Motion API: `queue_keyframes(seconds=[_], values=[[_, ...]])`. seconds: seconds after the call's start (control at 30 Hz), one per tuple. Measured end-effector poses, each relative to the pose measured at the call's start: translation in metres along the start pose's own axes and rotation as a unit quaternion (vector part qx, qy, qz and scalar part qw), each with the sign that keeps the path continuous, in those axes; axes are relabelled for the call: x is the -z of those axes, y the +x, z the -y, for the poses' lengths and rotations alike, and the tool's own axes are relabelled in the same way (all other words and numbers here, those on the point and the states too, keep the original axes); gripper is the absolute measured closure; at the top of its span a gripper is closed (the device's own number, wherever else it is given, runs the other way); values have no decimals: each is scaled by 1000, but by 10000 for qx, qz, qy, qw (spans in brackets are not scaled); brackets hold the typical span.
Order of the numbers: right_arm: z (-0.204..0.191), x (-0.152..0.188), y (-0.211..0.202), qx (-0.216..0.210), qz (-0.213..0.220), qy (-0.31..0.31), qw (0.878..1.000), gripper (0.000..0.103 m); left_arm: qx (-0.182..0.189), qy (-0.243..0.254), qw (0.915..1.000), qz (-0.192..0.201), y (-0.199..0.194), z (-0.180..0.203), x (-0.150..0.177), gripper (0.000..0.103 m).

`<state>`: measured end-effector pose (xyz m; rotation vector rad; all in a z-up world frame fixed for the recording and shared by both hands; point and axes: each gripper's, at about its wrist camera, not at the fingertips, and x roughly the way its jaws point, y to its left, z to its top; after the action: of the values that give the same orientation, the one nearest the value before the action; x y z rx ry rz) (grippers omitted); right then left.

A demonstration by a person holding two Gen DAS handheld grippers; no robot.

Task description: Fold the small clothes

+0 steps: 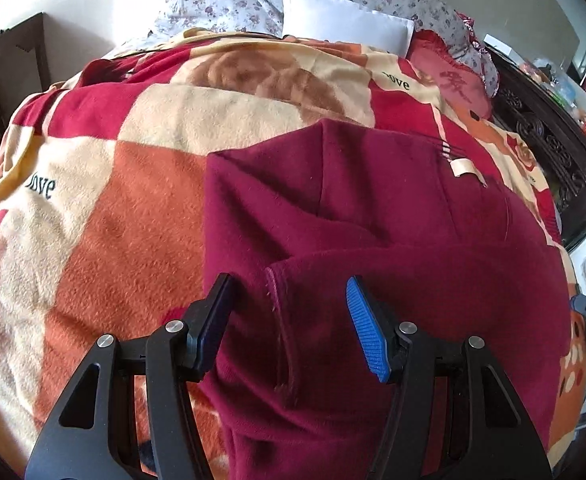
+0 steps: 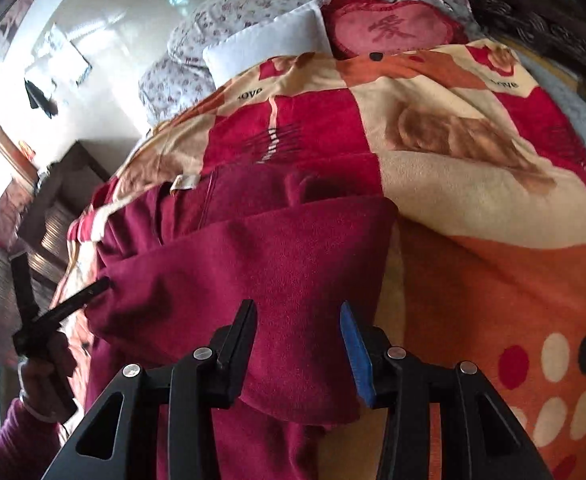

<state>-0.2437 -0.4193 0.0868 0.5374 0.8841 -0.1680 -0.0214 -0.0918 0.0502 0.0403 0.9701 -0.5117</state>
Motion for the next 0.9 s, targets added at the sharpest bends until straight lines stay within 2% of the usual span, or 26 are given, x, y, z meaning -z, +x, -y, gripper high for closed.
queue_keyframes(seconds=[0.03, 0.1, 0.13, 0.2, 0.33, 0.47, 0.57, 0.63, 0.77, 0.8, 0.9], values=[[1, -1, 0, -14, 22, 19, 10000, 62, 18, 18, 10000, 21, 0, 1, 0, 46], [1, 0, -1, -15, 49, 20, 10000, 61, -5, 95, 9999, 74, -1, 4, -1, 66], [0, 0, 0, -19, 53, 19, 10000, 61, -55, 155, 9998, 87, -1, 5, -2, 71], [-2, 0, 2, -23, 63, 14, 10000, 61, -129, 297, 9994, 136, -1, 7, -3, 87], [-1, -2, 1, 58, 173, 44, 9998, 61, -24, 270, 9993, 258, -18, 4, -9, 91], [7, -9, 3, 268, 232, 229, 9991, 61, 177, 137, 9981, 578, -42, -1, -22, 95], [5, -16, 6, 347, 287, 230, 9987, 61, 93, 63, 9975, 695, -45, -5, -30, 95], [0, -21, 10, 353, 344, 127, 9987, 61, -44, -59, 9982, 590, -36, -10, -30, 95], [-5, -24, 45, 920, 28, -285, 9953, 61, -366, -79, 9991, 209, -7, -15, -20, 95], [-2, -24, 51, 925, 6, -321, 9952, 61, -410, -59, 9991, 122, -3, -14, -18, 95], [0, -25, 36, 956, 150, -199, 9951, 60, -426, 29, 9990, 131, -8, -10, -15, 95]])
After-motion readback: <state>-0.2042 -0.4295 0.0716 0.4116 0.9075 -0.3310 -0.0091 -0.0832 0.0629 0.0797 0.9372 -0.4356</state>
